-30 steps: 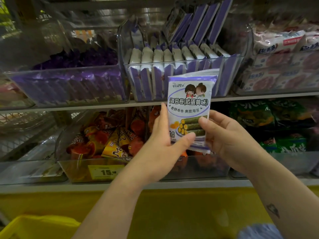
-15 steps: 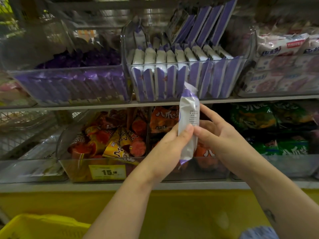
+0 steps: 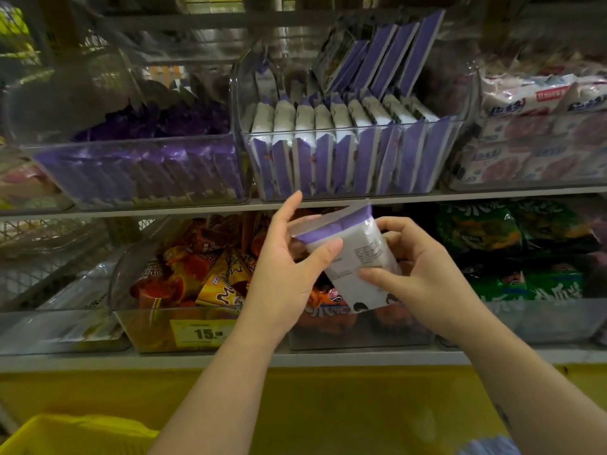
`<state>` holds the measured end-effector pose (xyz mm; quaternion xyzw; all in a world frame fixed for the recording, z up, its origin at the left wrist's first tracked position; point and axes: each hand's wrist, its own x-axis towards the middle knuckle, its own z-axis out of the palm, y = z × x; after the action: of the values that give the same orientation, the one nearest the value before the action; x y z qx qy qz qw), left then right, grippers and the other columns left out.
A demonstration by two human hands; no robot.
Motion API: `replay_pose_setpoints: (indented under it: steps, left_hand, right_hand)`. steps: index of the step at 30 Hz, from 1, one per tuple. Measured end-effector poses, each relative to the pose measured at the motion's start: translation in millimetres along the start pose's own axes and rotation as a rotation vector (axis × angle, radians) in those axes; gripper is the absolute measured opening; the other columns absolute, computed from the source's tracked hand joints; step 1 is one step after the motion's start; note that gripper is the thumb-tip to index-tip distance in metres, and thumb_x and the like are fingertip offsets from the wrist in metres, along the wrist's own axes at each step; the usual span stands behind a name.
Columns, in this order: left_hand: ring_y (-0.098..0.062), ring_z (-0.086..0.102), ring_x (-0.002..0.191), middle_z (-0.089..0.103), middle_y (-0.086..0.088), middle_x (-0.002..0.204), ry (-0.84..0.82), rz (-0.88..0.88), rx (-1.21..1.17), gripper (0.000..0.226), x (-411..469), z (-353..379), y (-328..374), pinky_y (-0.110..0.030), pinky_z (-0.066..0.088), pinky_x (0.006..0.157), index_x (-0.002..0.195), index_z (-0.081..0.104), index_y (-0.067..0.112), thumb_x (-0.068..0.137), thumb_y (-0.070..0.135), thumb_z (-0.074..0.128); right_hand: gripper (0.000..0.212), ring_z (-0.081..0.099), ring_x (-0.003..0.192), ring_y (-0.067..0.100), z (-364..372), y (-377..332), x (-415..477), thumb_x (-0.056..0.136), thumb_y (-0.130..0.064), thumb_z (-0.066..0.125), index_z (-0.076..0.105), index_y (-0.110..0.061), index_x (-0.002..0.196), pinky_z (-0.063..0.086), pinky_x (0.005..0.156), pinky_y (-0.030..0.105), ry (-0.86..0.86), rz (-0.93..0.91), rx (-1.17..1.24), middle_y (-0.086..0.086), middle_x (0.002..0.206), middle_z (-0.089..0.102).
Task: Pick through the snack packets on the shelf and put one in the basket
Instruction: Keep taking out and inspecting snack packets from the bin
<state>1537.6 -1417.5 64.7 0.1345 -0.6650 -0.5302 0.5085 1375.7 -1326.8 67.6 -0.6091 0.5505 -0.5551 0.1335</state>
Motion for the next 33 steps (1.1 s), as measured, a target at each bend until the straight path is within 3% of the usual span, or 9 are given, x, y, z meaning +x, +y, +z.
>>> replay_pose_setpoints:
  steps: [3, 6, 8, 11, 16, 23, 27, 31, 33]
  left_hand:
    - [0.007, 0.054, 0.112, 0.048, 0.021, 0.127, -0.021, 0.083, 0.315, 0.063, 0.9, -6.1, 5.5, -0.014, 0.052, 0.084, 0.122, 0.042, 0.061, 0.082, 0.024, 0.074]
    - [-0.001, 0.049, 0.12, 0.048, 0.026, 0.123, -0.118, 0.151, 0.568, 0.048, 2.0, -14.6, 9.6, -0.024, 0.047, 0.098, 0.117, 0.053, 0.054, 0.084, 0.027, 0.074]
    - [-0.001, 0.057, 0.11, 0.061, 0.023, 0.113, -0.168, 0.133, 0.514, 0.04, 2.5, -19.1, 10.6, -0.018, 0.048, 0.089, 0.115, 0.059, 0.045, 0.085, 0.022, 0.073]
    - [0.007, 0.062, 0.095, 0.069, 0.025, 0.1, -0.143, 0.108, 0.391, 0.034, 5.4, -26.0, 9.9, -0.006, 0.046, 0.076, 0.109, 0.063, 0.038, 0.084, 0.017, 0.072]
    - [-0.006, 0.066, 0.105, 0.073, 0.013, 0.108, -0.078, 0.037, 0.143, 0.031, 8.8, -43.1, 6.7, -0.025, 0.054, 0.085, 0.105, 0.07, 0.043, 0.075, 0.035, 0.073]
    - [-0.011, 0.069, 0.103, 0.074, 0.007, 0.107, -0.069, -0.045, -0.09, 0.03, 9.5, -43.4, -0.6, -0.021, 0.055, 0.079, 0.102, 0.073, 0.039, 0.076, 0.023, 0.072]
    - [-0.013, 0.069, 0.103, 0.074, 0.006, 0.106, -0.016, -0.057, -0.076, 0.028, 8.4, -38.4, 0.8, -0.023, 0.057, 0.076, 0.102, 0.073, 0.039, 0.076, 0.028, 0.07]
    - [-0.007, 0.06, 0.116, 0.059, 0.01, 0.13, 0.179, -0.008, 0.124, 0.044, 6.9, -29.5, -1.5, -0.03, 0.057, 0.086, 0.121, 0.053, 0.043, 0.085, 0.024, 0.071]
    - [0.008, 0.052, 0.116, 0.048, 0.011, 0.134, 0.256, 0.068, 0.293, 0.047, 3.6, -19.1, 0.8, -0.017, 0.052, 0.088, 0.116, 0.049, 0.048, 0.087, 0.019, 0.072]
  right_hand:
    - [0.056, 0.062, 0.099, -0.001, 1.6, -4.5, -2.1, 0.08, -0.017, 0.076, 0.055, -0.048, 0.122, 0.054, 0.075, 0.015, 0.01, -0.099, -0.124, -0.021, 0.101, 0.064]
    - [0.063, 0.059, 0.098, 0.003, 4.1, -7.8, -3.1, 0.078, -0.019, 0.079, 0.055, -0.038, 0.132, 0.052, 0.081, 0.02, 0.031, -0.173, -0.317, -0.021, 0.098, 0.062]
    - [0.066, 0.057, 0.099, 0.002, 6.2, -9.2, -3.7, 0.075, -0.022, 0.08, 0.053, -0.038, 0.133, 0.052, 0.084, 0.024, 0.042, -0.203, -0.388, -0.025, 0.102, 0.06]
    - [0.066, 0.057, 0.109, -0.005, 0.2, -10.6, -2.0, 0.07, -0.03, 0.081, 0.05, -0.048, 0.126, 0.052, 0.089, 0.019, 0.059, -0.15, -0.287, -0.027, 0.114, 0.06]
    - [0.045, 0.07, 0.096, 0.005, -14.1, -12.2, -0.7, 0.056, -0.039, 0.076, 0.065, -0.028, 0.098, 0.058, 0.074, 0.02, 0.083, 0.011, 0.108, -0.013, 0.098, 0.074]
    - [0.007, 0.073, 0.087, 0.01, -16.1, -11.2, -1.2, 0.066, -0.024, 0.073, 0.068, -0.024, 0.071, 0.056, 0.064, 0.017, 0.135, 0.024, 0.3, -0.004, 0.086, 0.077]
    - [0.008, 0.074, 0.084, 0.016, -13.4, -9.6, -1.0, 0.072, -0.025, 0.068, 0.063, -0.019, 0.074, 0.057, 0.063, 0.02, 0.137, 0.064, 0.394, 0.002, 0.08, 0.076]
    - [0.013, 0.074, 0.083, 0.018, -7.5, -11.1, 0.4, 0.073, -0.027, 0.066, 0.06, -0.017, 0.078, 0.058, 0.062, 0.022, 0.155, 0.108, 0.472, 0.002, 0.081, 0.075]
    - [0.012, 0.074, 0.087, 0.018, -5.0, -13.5, 0.1, 0.073, -0.029, 0.066, 0.06, -0.019, 0.077, 0.058, 0.064, 0.022, 0.151, 0.096, 0.473, 0.002, 0.084, 0.076]
